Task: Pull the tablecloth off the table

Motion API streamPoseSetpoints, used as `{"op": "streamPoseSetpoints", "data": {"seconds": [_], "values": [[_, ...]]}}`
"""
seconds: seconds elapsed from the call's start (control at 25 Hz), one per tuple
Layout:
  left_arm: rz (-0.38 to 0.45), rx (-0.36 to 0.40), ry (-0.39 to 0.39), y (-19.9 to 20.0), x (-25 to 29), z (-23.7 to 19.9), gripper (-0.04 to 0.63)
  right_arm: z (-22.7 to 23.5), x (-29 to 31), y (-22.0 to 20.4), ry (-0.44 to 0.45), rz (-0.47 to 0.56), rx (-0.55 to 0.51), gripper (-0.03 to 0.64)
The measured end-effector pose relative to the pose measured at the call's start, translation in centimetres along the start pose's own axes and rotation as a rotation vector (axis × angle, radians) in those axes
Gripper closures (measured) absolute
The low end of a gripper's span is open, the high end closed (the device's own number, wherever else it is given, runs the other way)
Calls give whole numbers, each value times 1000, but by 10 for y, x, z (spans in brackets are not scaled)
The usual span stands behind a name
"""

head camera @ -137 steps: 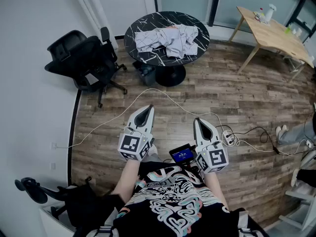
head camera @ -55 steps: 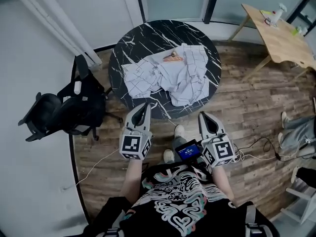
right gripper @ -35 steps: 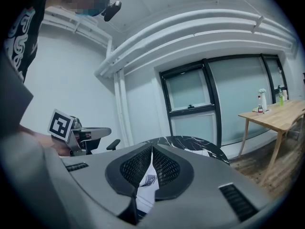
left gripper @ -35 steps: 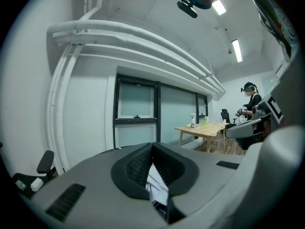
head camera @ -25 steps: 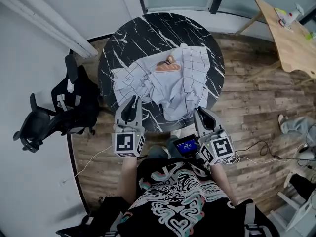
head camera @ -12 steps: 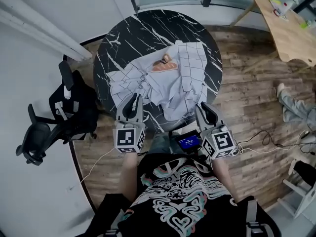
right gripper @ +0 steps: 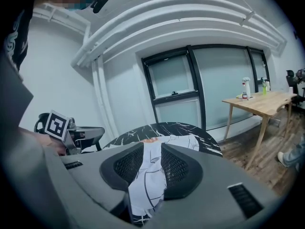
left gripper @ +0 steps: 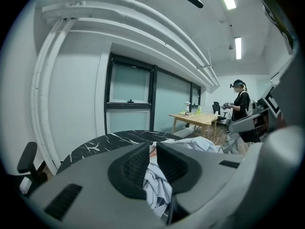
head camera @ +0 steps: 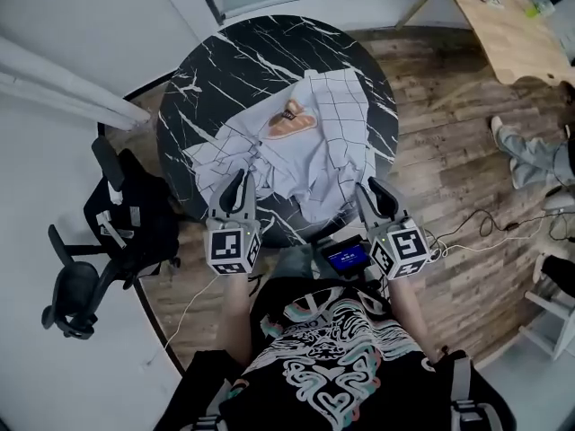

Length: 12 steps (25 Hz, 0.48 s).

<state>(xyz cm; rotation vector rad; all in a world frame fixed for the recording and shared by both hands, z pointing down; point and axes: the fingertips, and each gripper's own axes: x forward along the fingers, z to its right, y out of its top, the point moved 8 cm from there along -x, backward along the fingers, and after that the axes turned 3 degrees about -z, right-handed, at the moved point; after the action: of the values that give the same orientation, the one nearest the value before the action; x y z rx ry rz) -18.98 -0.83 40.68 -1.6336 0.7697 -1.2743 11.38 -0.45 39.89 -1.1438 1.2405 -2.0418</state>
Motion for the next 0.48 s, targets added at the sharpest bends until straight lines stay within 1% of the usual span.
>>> {"op": "streamPoseSetpoints", "data": {"seconds": [0.08,0.16,0.28,0.36,0.48], "values": [[-20,-9,-25,-4,8,-4,514,1,3,-2,-11,-20,9,489],[-32,-11,-45,-6,15,-9,514,1,8,-5,-20,-41,14,470],[-49,-4,-68,-9,26,-14,514,2,15,-8,-27,-66,20,425],[-64,-7,-90,-12,34,-16,499,4,18,-10,-35,-75,31,420],[-83,-12,-118,-16,43,-18,499,6,21,-14,-56,-80,46,416]]}}
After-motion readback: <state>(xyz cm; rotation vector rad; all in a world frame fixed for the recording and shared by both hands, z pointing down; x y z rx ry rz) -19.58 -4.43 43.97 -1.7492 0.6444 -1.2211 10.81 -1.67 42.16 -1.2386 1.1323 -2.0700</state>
